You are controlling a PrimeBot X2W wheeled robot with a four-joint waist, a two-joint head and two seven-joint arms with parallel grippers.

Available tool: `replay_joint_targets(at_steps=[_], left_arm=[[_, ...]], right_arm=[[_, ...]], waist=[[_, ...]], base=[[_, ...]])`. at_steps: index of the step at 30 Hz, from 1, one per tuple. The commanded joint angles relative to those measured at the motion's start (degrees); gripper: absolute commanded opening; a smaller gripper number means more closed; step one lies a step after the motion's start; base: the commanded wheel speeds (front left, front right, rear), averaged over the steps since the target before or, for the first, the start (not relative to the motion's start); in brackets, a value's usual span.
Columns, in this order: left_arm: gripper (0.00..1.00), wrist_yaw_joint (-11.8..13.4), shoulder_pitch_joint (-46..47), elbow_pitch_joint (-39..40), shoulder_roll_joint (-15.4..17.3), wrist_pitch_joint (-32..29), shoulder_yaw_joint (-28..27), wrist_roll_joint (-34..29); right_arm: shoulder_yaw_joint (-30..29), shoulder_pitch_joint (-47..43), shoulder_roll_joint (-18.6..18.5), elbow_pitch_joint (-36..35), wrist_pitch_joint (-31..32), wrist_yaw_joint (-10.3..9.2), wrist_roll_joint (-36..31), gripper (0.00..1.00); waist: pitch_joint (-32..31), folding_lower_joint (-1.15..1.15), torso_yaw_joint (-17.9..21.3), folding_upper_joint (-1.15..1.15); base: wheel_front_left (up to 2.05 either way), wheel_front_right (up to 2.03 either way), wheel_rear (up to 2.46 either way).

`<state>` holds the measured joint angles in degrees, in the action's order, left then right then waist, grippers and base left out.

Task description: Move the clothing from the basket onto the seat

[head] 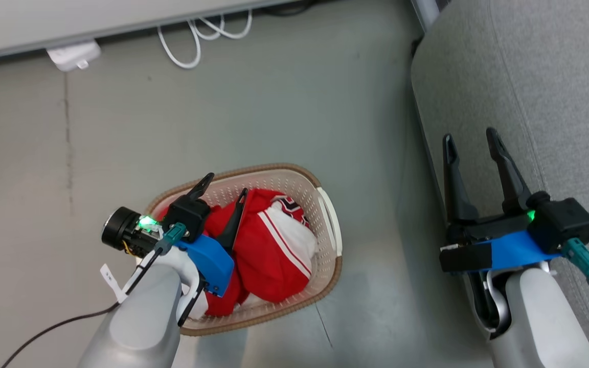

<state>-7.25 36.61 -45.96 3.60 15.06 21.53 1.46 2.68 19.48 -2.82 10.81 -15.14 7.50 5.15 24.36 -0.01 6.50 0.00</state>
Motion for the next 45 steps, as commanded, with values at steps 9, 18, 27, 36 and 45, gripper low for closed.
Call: replay_joint_targets(at_steps=[9, 18, 27, 36, 45], left_arm=[[1.0, -0.3, 7.68, -12.01, 1.21, 0.17, 5.61, 2.02], [1.0, -0.28, 13.62, -21.32, 2.36, -0.15, 8.18, 4.65], [1.0, -0.25, 18.33, -26.37, 3.87, -2.49, 8.53, 6.97], [1.0, -0.21, 22.09, -27.47, 4.03, -5.5, 8.01, 8.98], [1.0, -0.1, 24.23, -27.82, 3.54, -9.65, 8.32, 10.19]], right_arm=[[1.38, 5.7, -0.12, -1.65, -0.02, -0.02, 1.57, 1.0], [1.94, 9.29, -0.12, -3.03, -0.02, -0.02, 2.03, 1.0], [1.93, 11.81, -0.12, -4.16, -0.02, -0.02, 1.95, 1.0], [2.16, 14.01, -0.12, -5.72, -0.02, -0.02, 2.43, 1.0], [1.67, 14.67, -0.12, -6.7, -0.02, -0.02, 3.36, 1.0]], waist=[[10.97, 0.01, 4.74, 0.0], [17.9, 0.01, 5.97, 0.0], [23.78, 0.01, 6.21, 0.0], [29.51, 0.01, 6.68, 0.0], [33.03, 0.01, 7.3, 0.0]], base=[[0.0, 0.0, 0.0], [0.0, 0.0, 0.0], [0.0, 0.0, 0.0], [0.0, 0.0, 0.0], [0.0, 0.0, 0.0]])
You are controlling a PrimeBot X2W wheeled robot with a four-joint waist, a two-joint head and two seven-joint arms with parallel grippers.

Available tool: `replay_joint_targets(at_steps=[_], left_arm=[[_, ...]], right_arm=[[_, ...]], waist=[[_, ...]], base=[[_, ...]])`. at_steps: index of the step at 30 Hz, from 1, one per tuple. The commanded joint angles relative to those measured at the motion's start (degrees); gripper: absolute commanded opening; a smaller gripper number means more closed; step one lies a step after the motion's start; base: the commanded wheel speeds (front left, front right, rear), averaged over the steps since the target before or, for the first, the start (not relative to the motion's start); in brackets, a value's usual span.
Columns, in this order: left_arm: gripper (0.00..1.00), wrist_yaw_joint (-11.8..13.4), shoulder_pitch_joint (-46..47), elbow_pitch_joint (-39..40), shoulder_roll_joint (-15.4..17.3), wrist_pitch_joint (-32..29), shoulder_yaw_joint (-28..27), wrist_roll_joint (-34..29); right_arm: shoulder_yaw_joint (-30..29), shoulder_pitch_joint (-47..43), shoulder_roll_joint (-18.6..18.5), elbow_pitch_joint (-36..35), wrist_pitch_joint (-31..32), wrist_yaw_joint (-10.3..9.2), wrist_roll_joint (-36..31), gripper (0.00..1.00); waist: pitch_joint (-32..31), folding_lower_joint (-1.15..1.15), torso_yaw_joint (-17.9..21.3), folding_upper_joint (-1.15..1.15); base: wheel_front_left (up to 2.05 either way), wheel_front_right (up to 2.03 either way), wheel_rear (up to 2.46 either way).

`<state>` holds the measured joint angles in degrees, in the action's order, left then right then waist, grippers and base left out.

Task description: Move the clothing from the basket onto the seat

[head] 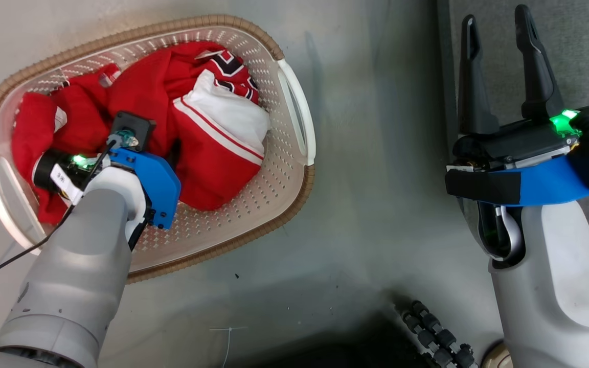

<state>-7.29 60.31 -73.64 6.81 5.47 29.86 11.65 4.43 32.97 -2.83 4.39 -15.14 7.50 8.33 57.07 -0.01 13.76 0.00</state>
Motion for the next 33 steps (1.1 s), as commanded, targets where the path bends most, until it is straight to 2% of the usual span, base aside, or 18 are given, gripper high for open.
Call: replay_joint_targets(at_steps=[1, 7, 8, 9, 10, 23, 33], left_arm=[[1.0, -0.08, 0.73, -0.16, 0.33, -0.52, 0.16, 0.11], [1.0, -0.19, 1.2, -0.24, 0.04, -3.16, 1.51, 0.24], [0.72, -0.21, 1.32, -0.24, 0.05, -3.47, 1.82, 0.24], [0.08, -0.23, 1.46, -0.24, 0.03, -3.8, 2.25, 0.14], [0.0, -0.24, 1.35, -0.25, -0.13, -4.29, 2.9, 0.02], [0.0, -0.28, 0.15, 0.42, -1.49, -2.7, 7.41, 4.05], [0.0, -0.29, -2.62, 5.24, -3.34, 1.44, 14.13, 10.51]], right_arm=[[-0.09, 1.12, -0.11, -0.38, -0.02, -0.02, 0.24, 1.0], [-0.17, 1.35, -0.11, -0.78, -0.02, -0.02, 0.89, 1.0], [-0.15, 1.35, -0.11, -0.79, -0.02, -0.02, 0.95, 1.0], [-0.15, 1.39, -0.11, -0.8, -0.02, -0.02, 0.99, 1.0], [-0.19, 1.46, -0.11, -0.82, -0.02, -0.02, 1.0, 1.0], [-0.44, 1.13, -0.11, 0.02, -0.02, -0.02, 0.36, 1.0], [-1.16, -0.58, -0.12, 1.52, -0.02, -0.02, -2.02, 1.0]], waist=[[0.59, 0.01, 0.04, 0.0], [1.92, 0.01, 0.08, 0.0], [2.05, 0.01, 0.08, 0.0], [2.17, 0.01, 0.05, 0.0], [2.23, 0.01, 0.03, 0.0], [-0.07, 0.01, -0.96, 0.0], [-5.63, 0.01, -3.78, 0.0]], base=[[0.0, 0.0, 0.0], [0.0, 0.0, 0.0], [0.0, 0.0, 0.0], [0.0, 0.0, 0.0], [0.0, 0.0, 0.0], [0.0, 0.0, 0.0], [0.0, 0.0, 0.0]])
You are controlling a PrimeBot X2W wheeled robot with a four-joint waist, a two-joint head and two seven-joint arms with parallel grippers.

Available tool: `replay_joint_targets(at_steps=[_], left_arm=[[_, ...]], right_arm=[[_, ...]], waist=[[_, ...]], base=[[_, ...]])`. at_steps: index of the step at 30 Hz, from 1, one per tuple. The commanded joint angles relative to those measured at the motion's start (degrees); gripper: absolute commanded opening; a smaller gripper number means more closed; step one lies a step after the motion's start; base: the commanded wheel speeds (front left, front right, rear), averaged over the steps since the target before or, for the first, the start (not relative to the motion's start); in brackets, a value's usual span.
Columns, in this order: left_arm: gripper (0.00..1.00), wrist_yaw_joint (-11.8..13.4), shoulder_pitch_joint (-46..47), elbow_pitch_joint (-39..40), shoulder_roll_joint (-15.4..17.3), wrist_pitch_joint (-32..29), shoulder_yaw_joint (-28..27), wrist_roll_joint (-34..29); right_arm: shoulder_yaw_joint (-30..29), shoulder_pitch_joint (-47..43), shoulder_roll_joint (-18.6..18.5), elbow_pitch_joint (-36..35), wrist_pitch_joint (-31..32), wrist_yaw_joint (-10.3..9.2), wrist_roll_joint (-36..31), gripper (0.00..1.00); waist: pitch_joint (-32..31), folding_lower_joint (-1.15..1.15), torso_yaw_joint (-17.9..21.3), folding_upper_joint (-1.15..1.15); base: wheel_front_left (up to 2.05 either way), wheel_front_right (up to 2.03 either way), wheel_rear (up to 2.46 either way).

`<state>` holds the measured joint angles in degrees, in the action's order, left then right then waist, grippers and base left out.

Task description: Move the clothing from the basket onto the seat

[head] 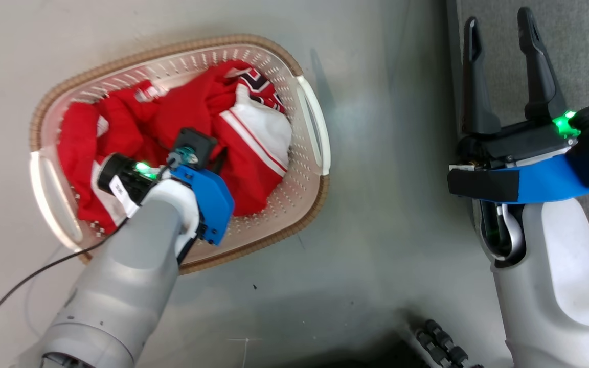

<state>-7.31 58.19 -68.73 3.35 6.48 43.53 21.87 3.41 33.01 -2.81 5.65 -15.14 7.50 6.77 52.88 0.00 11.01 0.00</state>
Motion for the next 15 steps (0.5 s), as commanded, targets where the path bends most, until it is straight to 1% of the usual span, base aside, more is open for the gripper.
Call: replay_joint_targets(at_steps=[1, 8, 9, 10, 11, 15], left_arm=[[0.0, -0.26, -0.85, 0.93, 0.03, 0.9, 1.25, 1.14], [0.0, -0.26, -3.72, 4.62, -0.34, 4.58, 6.43, 7.73], [0.0, -0.26, -3.72, 4.62, -0.34, 4.58, 6.43, 7.73], [0.0, -0.26, -4.57, 5.45, -0.35, 5.5, 7.78, 9.44], [0.0, -0.26, -4.57, 5.45, -0.35, 5.5, 7.78, 9.44], [0.0, -0.26, -6.37, 7.75, -0.4, 7.09, 10.09, 12.99]], right_arm=[[-0.14, -0.75, -0.14, 0.41, -0.02, -0.02, -0.65, 1.0], [-0.59, -2.57, -0.14, 1.73, -0.02, -0.02, -2.22, 1.0], [-0.59, -2.57, -0.14, 1.73, -0.02, -0.02, -2.22, 1.0], [-0.72, -3.2, -0.16, 2.12, -0.02, -0.02, -2.62, 1.0], [-0.72, -3.2, -0.16, 2.12, -0.02, -0.02, -2.62, 1.0], [-1.06, -4.7, -0.68, 2.84, -0.02, -0.02, -3.05, 1.0]], waist=[[-2.17, 0.0, -1.38, 0.0], [-7.72, 0.0, -3.64, 0.0], [-7.72, 0.0, -3.64, 0.0], [-9.27, 0.0, -4.19, 0.0], [-9.27, 0.0, -4.19, 0.0], [-12.37, 0.0, -5.42, 0.0]], base=[[0.0, 0.0, 0.0], [0.0, 0.0, 0.0], [0.0, 0.0, 0.0], [0.0, 0.0, 0.0], [0.0, 0.0, 0.0], [0.0, 0.0, 0.0]])
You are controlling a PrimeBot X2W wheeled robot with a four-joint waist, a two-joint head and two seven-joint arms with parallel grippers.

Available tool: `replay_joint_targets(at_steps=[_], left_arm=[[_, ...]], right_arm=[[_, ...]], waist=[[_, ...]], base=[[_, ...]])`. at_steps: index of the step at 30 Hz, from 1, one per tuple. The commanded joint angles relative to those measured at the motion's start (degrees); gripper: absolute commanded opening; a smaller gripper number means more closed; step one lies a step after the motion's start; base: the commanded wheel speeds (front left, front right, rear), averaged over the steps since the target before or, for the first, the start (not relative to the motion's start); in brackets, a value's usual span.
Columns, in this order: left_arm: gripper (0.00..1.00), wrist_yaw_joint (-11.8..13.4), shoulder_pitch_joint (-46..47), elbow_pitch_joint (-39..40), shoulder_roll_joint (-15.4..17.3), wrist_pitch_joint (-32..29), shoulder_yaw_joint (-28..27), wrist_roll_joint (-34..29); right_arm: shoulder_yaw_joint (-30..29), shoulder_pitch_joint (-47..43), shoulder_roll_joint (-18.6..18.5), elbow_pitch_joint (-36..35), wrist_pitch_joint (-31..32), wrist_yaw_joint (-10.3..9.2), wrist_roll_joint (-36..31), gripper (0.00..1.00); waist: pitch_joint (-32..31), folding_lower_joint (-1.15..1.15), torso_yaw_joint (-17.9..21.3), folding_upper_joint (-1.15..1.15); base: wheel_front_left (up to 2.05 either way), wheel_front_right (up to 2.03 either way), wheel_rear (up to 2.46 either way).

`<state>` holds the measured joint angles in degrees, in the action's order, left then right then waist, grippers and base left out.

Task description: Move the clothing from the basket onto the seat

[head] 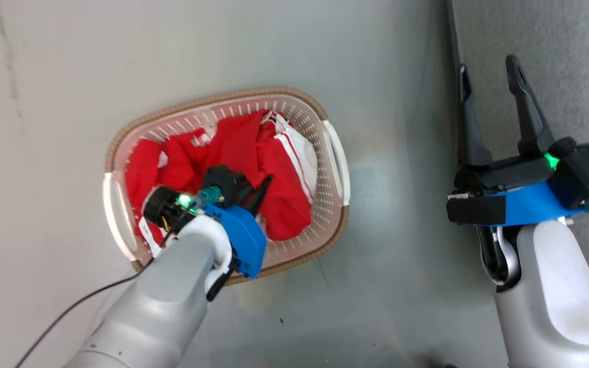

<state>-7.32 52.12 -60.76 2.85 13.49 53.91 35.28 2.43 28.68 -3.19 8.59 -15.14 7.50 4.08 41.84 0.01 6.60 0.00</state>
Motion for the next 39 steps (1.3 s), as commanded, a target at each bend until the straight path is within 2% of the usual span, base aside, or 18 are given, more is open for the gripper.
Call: replay_joint_targets(at_steps=[1, 9, 26, 39], left_arm=[[0.0, -0.25, -0.69, 0.49, 0.13, 0.47, 0.3, 0.27], [0.0, -0.25, -2.57, 4.96, 0.12, 1.81, 2.87, 3.44], [0.0, 1.44, -6.1, 19.56, 0.11, 1.79, -4.88, -4.49], [0.0, 1.41, -4.63, 23.73, 0.11, 1.78, -7.12, -7.26]], right_arm=[[-0.21, -0.75, -0.48, 0.11, -0.02, -0.02, -0.43, 1.0], [-0.29, -3.69, -1.3, 1.59, -0.02, -0.02, -0.68, 1.0], [-0.43, -10.81, -2.03, 4.73, -0.02, -0.02, -0.47, 1.0], [-0.77, -16.84, -1.18, 6.33, -0.02, -0.02, -0.53, 1.0]], waist=[[-2.14, -0.01, -1.39, 0.0], [-8.2, -0.01, -3.82, 0.0], [-22.03, -0.01, -6.89, 0.0], [-31.64, -0.01, -7.1, 0.0]], base=[[0.0, 0.0, 0.0], [0.0, 0.0, 0.0], [0.0, 0.0, 0.0], [0.0, 0.0, 0.0]])
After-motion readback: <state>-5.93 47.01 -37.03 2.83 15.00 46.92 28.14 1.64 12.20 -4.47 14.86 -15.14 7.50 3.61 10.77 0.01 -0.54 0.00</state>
